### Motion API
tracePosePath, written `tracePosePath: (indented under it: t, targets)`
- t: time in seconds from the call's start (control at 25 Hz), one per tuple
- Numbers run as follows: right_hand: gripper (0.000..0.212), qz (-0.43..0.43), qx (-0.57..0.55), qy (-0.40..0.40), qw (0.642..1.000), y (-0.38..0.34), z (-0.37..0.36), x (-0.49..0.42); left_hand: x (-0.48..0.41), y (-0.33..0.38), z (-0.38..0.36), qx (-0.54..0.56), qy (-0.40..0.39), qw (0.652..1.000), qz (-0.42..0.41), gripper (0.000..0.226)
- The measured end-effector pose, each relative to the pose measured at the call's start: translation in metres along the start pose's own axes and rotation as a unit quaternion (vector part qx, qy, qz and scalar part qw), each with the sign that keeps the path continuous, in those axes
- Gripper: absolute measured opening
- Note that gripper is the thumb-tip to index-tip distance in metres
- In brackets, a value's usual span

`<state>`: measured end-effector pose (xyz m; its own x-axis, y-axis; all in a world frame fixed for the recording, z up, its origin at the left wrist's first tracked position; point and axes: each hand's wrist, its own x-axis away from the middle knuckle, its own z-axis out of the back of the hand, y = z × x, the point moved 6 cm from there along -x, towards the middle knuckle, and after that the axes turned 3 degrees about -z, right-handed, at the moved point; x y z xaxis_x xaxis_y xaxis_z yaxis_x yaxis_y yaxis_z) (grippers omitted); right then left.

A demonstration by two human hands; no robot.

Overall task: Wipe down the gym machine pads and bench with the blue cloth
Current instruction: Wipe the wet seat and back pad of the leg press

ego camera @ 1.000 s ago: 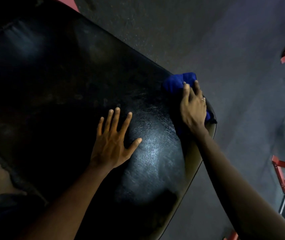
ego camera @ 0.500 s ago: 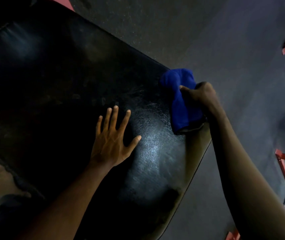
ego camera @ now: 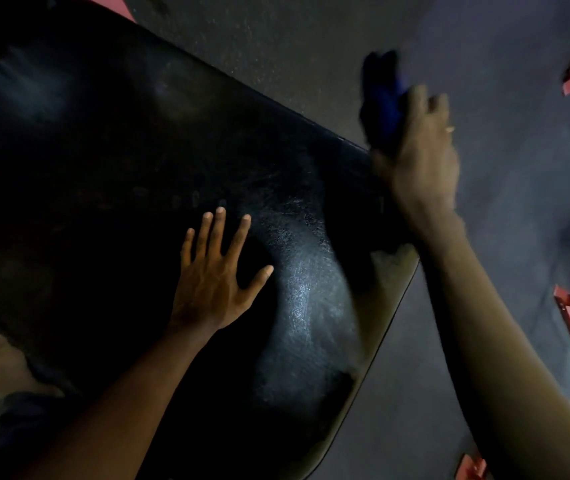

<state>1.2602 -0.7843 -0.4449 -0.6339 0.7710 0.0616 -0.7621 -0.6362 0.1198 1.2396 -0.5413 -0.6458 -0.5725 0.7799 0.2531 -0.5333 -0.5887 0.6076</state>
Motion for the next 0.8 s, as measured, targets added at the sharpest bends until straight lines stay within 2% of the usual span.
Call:
tracePosePath:
  t: [0.12,0.16,0.28,0.4,0.48,0.64,0.8]
  targets:
    - [0.071,0.055,0.069,-0.204,0.975,-0.015,-0.067,0.046,0.000,0.001,0.001,-0.001,0.009,1.000,0.001,0.085]
    - [0.074,0.053,0.070,-0.234,0.968,-0.015,-0.078,0.059,0.000,0.001,0.002,-0.002,0.012,1.000,0.003,0.085]
    - [0.087,0.045,0.075,-0.176,0.980,-0.010,-0.083,0.059,-0.001,0.001,0.002,0.002,0.014,1.000,0.003,0.084]
    - [0.096,0.094,0.086,-0.185,0.974,-0.010,-0.106,0.058,0.000,0.001,0.002,0.004,0.013,1.000,0.003,0.084]
    - [0.087,0.098,0.085,-0.192,0.973,-0.008,-0.127,0.066,-0.001,0.001,0.002,0.004,0.014,1.000,0.004,0.084]
    - [0.064,0.107,0.053,-0.139,0.983,-0.003,-0.137,0.054,-0.001,0.001,0.001,0.004,0.019,1.000,0.004,0.084]
    - [0.060,0.029,0.023,-0.121,0.992,0.005,-0.130,0.024,0.000,0.001,0.003,0.000,0.018,1.000,0.000,0.084]
